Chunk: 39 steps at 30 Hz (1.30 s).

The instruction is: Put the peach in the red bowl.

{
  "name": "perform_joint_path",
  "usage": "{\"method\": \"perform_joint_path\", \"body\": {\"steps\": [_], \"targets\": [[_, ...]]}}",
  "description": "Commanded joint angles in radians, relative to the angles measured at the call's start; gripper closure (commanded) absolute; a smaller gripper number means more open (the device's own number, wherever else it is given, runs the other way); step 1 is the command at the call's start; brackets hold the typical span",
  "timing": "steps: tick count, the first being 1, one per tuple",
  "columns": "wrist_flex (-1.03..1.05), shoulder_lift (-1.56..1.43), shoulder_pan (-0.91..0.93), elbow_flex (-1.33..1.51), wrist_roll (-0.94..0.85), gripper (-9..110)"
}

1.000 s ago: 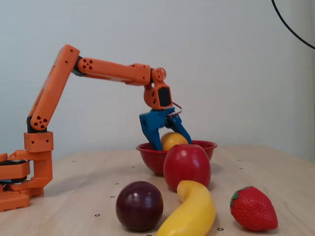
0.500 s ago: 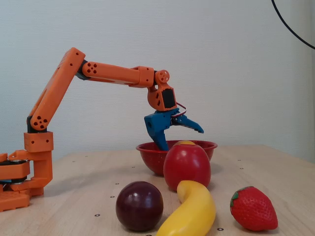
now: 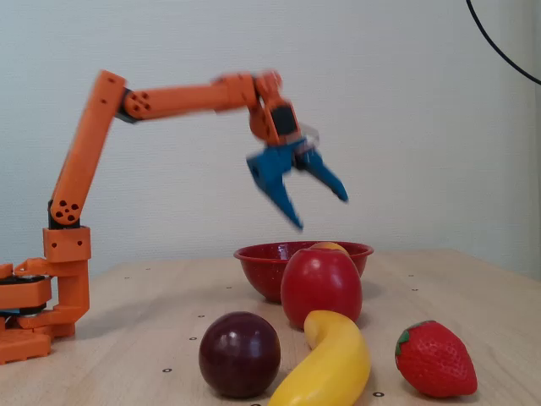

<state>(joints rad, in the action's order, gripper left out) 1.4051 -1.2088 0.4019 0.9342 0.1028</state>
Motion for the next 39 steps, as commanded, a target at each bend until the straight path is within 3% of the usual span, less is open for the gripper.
{"method": "perform_joint_path", "body": {"steps": [1,5,22,39], "targets": [[0.017,-0.187,-0.041,-0.037,-0.028,87],[0.028,-0.313,-0.084,0.025,-0.034,101],[-0.199,-1.000,-0.351,0.940,0.031,101],[-0.554,-1.660,-0.440,1.822,0.172,101]]}}
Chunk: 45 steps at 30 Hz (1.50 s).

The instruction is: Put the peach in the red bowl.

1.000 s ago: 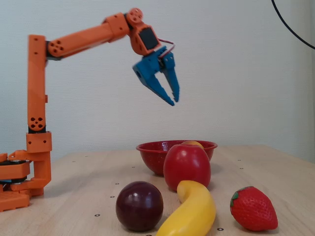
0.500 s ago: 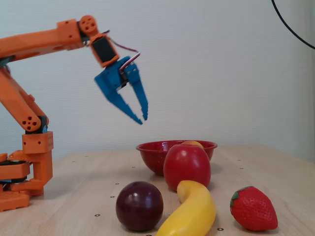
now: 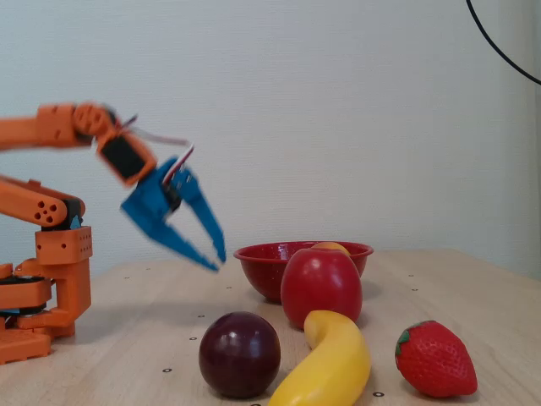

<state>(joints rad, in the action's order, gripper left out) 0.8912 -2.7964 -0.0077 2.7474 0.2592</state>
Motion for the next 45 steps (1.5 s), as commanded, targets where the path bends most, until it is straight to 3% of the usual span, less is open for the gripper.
{"method": "perform_joint_path", "body": {"steps": [1,8,31,45], "targets": [[-0.051,-0.115,-0.031,0.054,0.015,101],[-0.252,-0.370,-0.023,0.362,0.000,101],[-0.012,-0.434,0.018,0.371,-0.385,101],[-0.011,-0.434,0.034,0.371,-0.262,101]]}}
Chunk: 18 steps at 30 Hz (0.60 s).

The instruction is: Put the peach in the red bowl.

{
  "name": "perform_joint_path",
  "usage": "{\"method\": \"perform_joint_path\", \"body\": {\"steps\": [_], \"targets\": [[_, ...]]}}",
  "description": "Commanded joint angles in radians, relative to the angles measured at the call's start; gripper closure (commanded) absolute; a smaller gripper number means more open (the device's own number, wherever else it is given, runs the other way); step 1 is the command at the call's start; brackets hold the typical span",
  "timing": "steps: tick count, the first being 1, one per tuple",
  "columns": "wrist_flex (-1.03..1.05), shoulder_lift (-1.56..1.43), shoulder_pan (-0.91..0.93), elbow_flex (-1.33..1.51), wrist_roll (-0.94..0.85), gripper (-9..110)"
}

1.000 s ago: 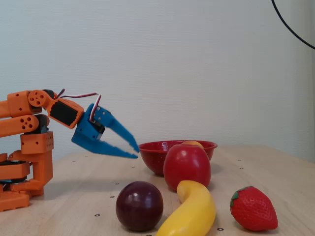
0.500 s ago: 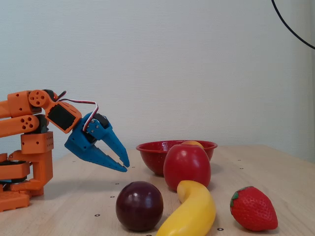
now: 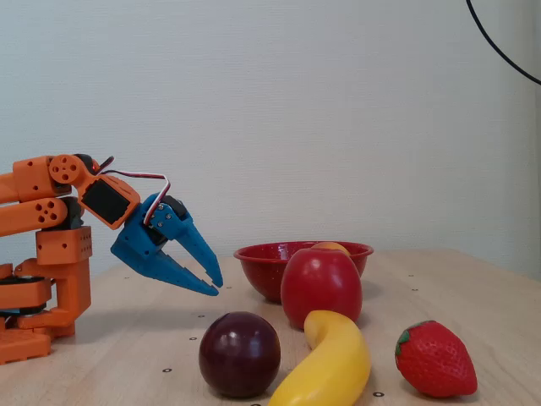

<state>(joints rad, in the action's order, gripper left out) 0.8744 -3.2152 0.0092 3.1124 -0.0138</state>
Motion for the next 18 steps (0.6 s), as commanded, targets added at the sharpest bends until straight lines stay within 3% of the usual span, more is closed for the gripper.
{"method": "perform_joint_path", "body": {"steps": [1,18], "targets": [[0.006,-0.015,0.017,0.006,0.009,101],[0.008,-0.014,0.015,0.006,0.011,101]]}}
